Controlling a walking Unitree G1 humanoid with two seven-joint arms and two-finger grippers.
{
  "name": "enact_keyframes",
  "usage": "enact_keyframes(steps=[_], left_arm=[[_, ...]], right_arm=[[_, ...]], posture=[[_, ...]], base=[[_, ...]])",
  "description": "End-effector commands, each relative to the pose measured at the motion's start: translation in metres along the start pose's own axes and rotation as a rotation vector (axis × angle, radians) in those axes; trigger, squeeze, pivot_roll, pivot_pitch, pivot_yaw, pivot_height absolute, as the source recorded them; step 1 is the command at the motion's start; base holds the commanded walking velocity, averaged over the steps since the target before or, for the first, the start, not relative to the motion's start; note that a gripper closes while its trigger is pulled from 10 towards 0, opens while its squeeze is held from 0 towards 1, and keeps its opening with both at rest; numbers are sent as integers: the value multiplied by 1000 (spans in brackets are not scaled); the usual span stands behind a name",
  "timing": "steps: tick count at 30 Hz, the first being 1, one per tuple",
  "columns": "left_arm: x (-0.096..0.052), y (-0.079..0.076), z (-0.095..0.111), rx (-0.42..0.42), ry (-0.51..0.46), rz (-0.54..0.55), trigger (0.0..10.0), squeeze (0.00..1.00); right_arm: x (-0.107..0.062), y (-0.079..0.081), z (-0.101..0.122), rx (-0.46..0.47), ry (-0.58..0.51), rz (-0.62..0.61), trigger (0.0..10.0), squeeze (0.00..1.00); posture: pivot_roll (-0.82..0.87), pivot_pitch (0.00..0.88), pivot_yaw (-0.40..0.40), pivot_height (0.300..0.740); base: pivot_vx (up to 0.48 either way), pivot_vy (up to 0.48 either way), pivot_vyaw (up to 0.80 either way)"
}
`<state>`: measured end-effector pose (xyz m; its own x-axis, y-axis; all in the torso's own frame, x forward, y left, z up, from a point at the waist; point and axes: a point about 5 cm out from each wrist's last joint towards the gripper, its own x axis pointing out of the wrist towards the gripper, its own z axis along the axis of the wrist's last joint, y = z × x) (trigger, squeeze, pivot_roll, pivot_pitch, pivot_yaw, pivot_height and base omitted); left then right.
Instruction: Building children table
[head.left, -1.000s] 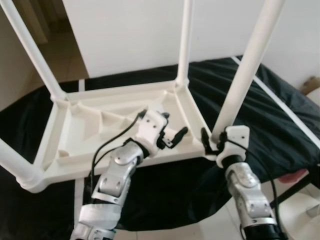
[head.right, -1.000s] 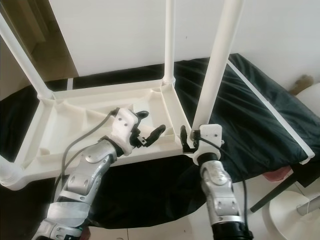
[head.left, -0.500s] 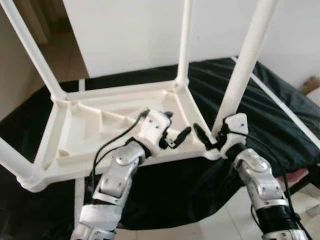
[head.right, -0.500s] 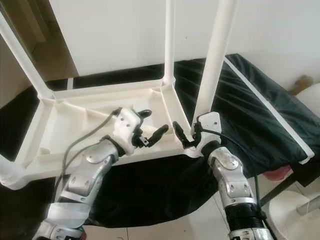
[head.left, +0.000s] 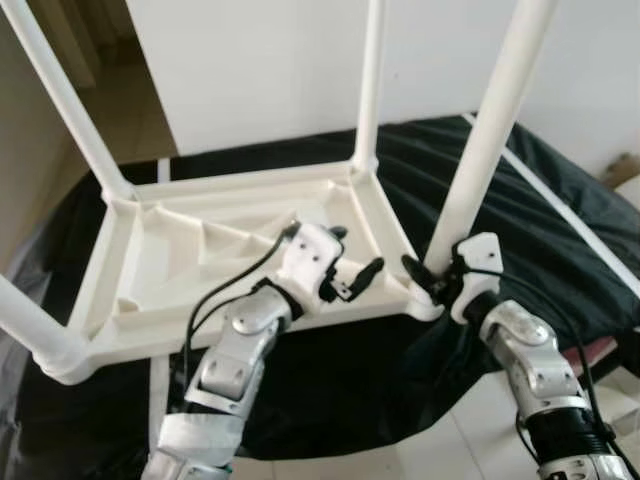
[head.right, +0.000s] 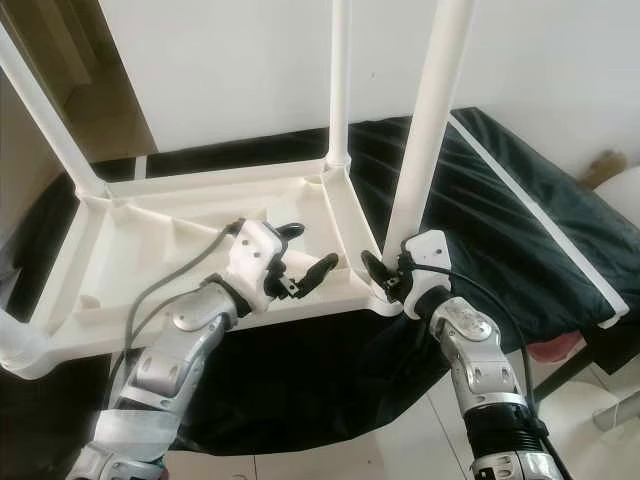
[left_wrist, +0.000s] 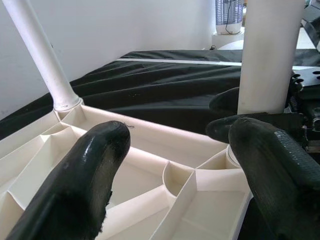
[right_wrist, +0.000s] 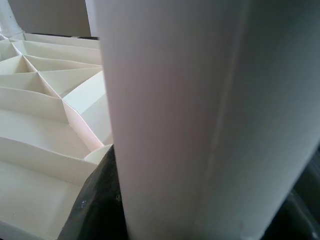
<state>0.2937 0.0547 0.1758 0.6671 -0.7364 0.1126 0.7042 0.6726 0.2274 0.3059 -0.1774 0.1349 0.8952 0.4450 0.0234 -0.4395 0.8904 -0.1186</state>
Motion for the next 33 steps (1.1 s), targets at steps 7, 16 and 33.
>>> enact_keyframes(steps=[7,16,33], left_arm=[[-1,-2,-1,-4,5,0,10000,0],[-1,-3,-1,-10,8,0,10000,0],[0,-2,-1,-15,5,4,10000,0]], right_arm=[[-3,3,-8,16,42,-61,10000,0],[-1,3,-11,28,80,-265,10000,0],[1,29,-9,116,127,-741,10000,0]], posture=[[-10,0,29,740],[-12,0,29,740],[-11,0,22,740]], base=[[0,0,0],[0,0,0],[0,0,0]])
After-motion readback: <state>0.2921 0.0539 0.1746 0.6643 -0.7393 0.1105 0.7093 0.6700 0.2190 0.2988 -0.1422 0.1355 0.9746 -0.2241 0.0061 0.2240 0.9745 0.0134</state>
